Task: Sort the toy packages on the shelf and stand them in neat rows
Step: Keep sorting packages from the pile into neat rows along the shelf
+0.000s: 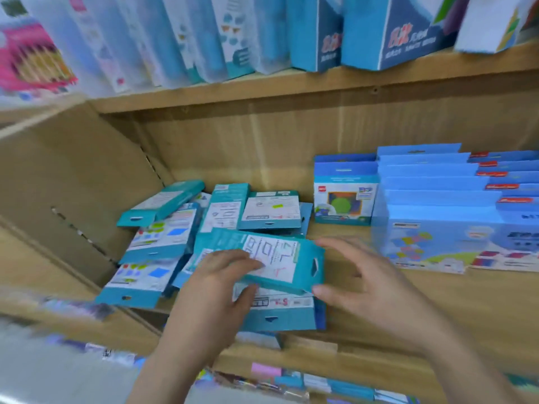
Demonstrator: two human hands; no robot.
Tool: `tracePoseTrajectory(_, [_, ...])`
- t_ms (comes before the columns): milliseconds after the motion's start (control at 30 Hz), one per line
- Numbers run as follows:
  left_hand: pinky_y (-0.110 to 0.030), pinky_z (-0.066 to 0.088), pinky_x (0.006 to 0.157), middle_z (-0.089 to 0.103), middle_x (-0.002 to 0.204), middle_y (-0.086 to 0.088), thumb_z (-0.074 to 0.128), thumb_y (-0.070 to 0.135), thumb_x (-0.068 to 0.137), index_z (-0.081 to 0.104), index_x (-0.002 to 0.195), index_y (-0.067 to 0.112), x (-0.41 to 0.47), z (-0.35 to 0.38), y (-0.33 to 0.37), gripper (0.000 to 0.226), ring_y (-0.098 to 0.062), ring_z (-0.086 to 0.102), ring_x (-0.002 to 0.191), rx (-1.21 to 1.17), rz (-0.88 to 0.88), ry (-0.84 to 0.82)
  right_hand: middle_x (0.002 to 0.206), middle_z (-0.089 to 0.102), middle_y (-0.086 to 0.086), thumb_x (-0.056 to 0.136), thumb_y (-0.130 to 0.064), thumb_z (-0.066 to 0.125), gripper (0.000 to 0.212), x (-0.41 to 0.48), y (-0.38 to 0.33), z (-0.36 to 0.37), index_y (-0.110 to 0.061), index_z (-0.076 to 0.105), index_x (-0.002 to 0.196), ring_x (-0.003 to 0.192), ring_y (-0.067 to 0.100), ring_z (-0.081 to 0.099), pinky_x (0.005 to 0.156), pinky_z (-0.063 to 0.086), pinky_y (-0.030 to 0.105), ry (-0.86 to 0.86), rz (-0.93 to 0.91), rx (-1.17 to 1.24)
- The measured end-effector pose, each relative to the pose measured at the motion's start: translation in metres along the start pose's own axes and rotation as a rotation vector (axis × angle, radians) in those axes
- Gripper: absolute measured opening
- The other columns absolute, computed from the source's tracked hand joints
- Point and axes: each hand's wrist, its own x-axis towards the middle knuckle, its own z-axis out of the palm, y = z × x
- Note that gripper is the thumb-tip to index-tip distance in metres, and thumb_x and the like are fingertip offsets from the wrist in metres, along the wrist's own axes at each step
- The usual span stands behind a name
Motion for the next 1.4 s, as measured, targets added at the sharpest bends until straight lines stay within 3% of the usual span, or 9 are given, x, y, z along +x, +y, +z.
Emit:
tracePoseTrajectory(167, [-0.03, 0.03, 0.108, 0.049, 0.139, 0.006, 0.063, 0.041, 0.076, 0.053, 0.13, 0.033, -0.001, 0.002, -0.041, 0.056, -0.016, 0.04, 0.128, 0.05, 0.053, -0.088, 0.147, 0.015, -0.022, 0.064, -0.063, 0.071, 0.096, 0.019, -0.013, 0.032, -0.049, 0.017, 0.142, 0.137, -0.003, 0.014, 0.114, 0.015, 0.019, -0.14, 0.061, -0.122])
tracePoseTrajectory(333, [-0.05, 0.042, 0.102, 0.051, 0.138, -0.005, 0.055, 0.054, 0.075, 0.047, 0.132, 0.028, 0.015, 0.01, -0.054, 0.063, -0.026, 0.05, 0.125, 0.097, 0.164, -0.1, 0.126, 0.04, -0.024, 0.058, -0.051, 0.077, 0.083, 0.022, -0.03, 0.041, -0.04, 0.043, 0.134, 0.119, -0.007, 0.034, 0.103, 0.028, 0.012, 0.09, 0.081, -0.148])
tracePoseTrajectory(533, [-0.026, 0.05, 0.078, 0.07, 0.105, 0.004, 0.06, 0.021, 0.079, 0.06, 0.114, 0.023, 0.032, 0.005, -0.055, 0.034, -0.013, 0.06, 0.094, -0.053, 0.176, 0.285, 0.123, 0.057, -0.018, 0.047, -0.077, 0.069, 0.087, 0.022, -0.059, 0.038, -0.052, 0.045, 0.127, 0.118, 0.002, 0.051, 0.099, 0.045, 0.032, 0.328, 0.115, 0.217])
tracePoseTrajectory(633, [-0.016, 0.04, 0.058, 0.066, 0.074, 0.011, 0.061, 0.038, 0.085, 0.054, 0.092, 0.025, 0.036, -0.021, -0.046, 0.017, -0.01, 0.056, 0.069, -0.652, -0.207, 0.461, 0.127, 0.055, -0.016, 0.049, -0.082, 0.067, 0.096, 0.019, -0.071, 0.031, -0.056, 0.031, 0.135, 0.124, 0.0, 0.046, 0.096, 0.044, 0.029, 0.315, 0.071, 0.36])
tracePoseTrajectory(733, [-0.034, 0.057, 0.069, 0.074, 0.095, 0.001, 0.061, 0.028, 0.086, 0.062, 0.101, 0.018, 0.05, -0.04, -0.056, 0.018, -0.018, 0.071, 0.087, -1.393, -0.43, 0.341, 0.127, 0.056, -0.02, 0.051, -0.082, 0.064, 0.09, 0.019, -0.077, 0.035, -0.057, 0.035, 0.132, 0.123, -0.003, 0.047, 0.097, 0.042, 0.03, 0.327, 0.081, 0.38])
tracePoseTrajectory(800, [-0.04, 0.058, 0.073, 0.073, 0.102, -0.003, 0.062, 0.03, 0.081, 0.062, 0.11, 0.013, 0.052, -0.044, -0.063, 0.033, -0.023, 0.071, 0.091, -1.577, -0.505, 0.226, 0.123, 0.058, -0.023, 0.053, -0.082, 0.062, 0.083, 0.023, -0.082, 0.041, -0.056, 0.04, 0.129, 0.12, -0.003, 0.05, 0.096, 0.043, 0.03, 0.332, 0.088, 0.384])
tracePoseTrajectory(967, [-0.046, 0.056, 0.08, 0.074, 0.1, -0.004, 0.064, 0.026, 0.08, 0.06, 0.113, 0.012, 0.045, -0.041, -0.061, 0.036, -0.025, 0.071, 0.09, -1.601, -0.553, 0.172, 0.128, 0.048, -0.033, 0.057, -0.083, 0.055, 0.078, 0.025, -0.098, 0.054, -0.061, 0.035, 0.13, 0.123, -0.01, 0.041, 0.1, 0.038, 0.025, 0.211, 0.147, 0.057])
tracePoseTrajectory(1167, [-0.048, 0.057, 0.072, 0.075, 0.093, -0.002, 0.068, 0.019, 0.081, 0.05, 0.12, 0.021, 0.041, -0.041, -0.071, 0.043, -0.028, 0.072, 0.085, -1.486, -0.566, 0.234, 0.147, -0.018, -0.028, 0.061, -0.072, 0.067, 0.106, 0.012, -0.109, 0.064, -0.066, -0.014, 0.13, 0.136, -0.002, -0.022, 0.115, 0.008, 0.033, -0.381, 0.28, -0.593])
tracePoseTrajectory(1400, [-0.031, 0.057, 0.053, 0.075, 0.087, 0.005, 0.064, 0.016, 0.085, 0.044, 0.129, 0.027, 0.031, -0.037, -0.076, 0.05, -0.021, 0.073, 0.077, -1.421, -0.499, 0.218, 0.151, 0.01, -0.028, 0.088, -0.034, 0.056, 0.063, 0.006, -0.085, 0.077, -0.053, 0.025, 0.139, 0.141, 0.001, 0.0, 0.116, 0.016, 0.023, -0.12, 0.237, -0.529])
